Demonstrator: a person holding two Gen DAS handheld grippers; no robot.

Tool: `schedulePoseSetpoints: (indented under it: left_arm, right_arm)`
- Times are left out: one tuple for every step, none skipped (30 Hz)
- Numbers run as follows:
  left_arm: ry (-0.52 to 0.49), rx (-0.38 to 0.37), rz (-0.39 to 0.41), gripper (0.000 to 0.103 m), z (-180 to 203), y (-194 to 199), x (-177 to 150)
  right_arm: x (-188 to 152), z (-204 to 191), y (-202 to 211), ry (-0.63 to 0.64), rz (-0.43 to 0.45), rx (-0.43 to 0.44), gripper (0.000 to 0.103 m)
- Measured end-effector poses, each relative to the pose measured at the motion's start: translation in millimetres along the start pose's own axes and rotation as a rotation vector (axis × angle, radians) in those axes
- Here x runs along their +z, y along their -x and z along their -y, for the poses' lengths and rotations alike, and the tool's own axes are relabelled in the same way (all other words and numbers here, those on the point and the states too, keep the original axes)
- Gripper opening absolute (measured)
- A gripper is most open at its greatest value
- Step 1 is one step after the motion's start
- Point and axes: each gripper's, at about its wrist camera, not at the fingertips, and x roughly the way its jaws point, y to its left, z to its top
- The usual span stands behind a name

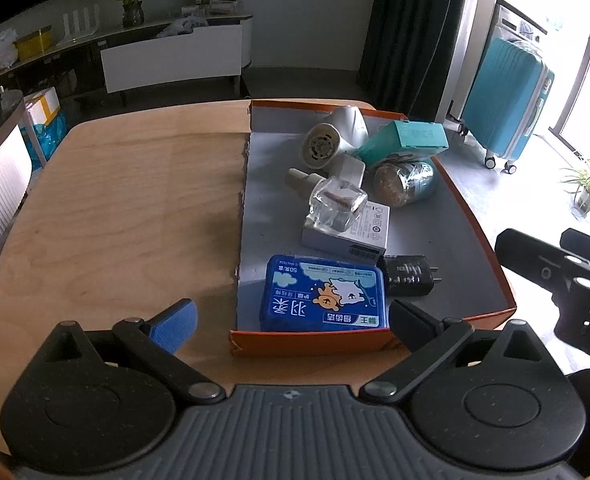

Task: Organize rigid objects
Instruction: 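Withdraw both grippers up and away from the box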

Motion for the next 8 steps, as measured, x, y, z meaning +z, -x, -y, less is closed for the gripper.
schedulePoseSetpoints:
  left_arm:
    - [-0.001, -0.001, 0.001, 0.103, 0.0, 0.8, -0.1]
    - [-0.002, -0.006, 0.004, 0.103, 0.1, 1.3, -0.2]
    - [-0.002, -0.009, 0.009, 0.103, 0.2, 1.7, -0.4]
    - [-0.001, -0.008, 0.016, 0.103, 0.2, 2.6, -0.7]
    - [0.0, -0.005, 0.018, 0.103, 0.2, 3.1, -0.8]
    - [0.004, -0.004, 0.019, 0.103, -0.3, 3.3, -0.9]
    - [0.01, -0.001, 0.02, 0.103, -1.0, 3.5, -1.0]
    - [0.012, -0.001, 0.018, 0.103, -1.4, 3.2, -0.8]
  right_arm:
    - [-0.1, -0.2, 0.0, 0.0, 0.001, 0.0, 0.089]
    - [-0.7, -0.1, 0.1, 0.001, 0.002, -0.001, 0.089]
    - [-0.9, -0.2, 0.2, 0.001, 0.002, -0.001, 0.089]
    - [-0.9, 0.1, 0.4, 0.0, 0.003, -0.001, 0.089]
    - [-1.1, 0.2, 0.3, -0.002, 0.002, -0.001, 0.089]
    - [-1.9, 0.4, 1.0, -0.002, 0.003, -0.002, 0.089]
    - [-1.8, 0.7, 1.1, -0.002, 0.004, -0.004, 0.089]
    - [-2.0, 0.8, 2.1, -0.003, 0.005, -0.004, 0.089]
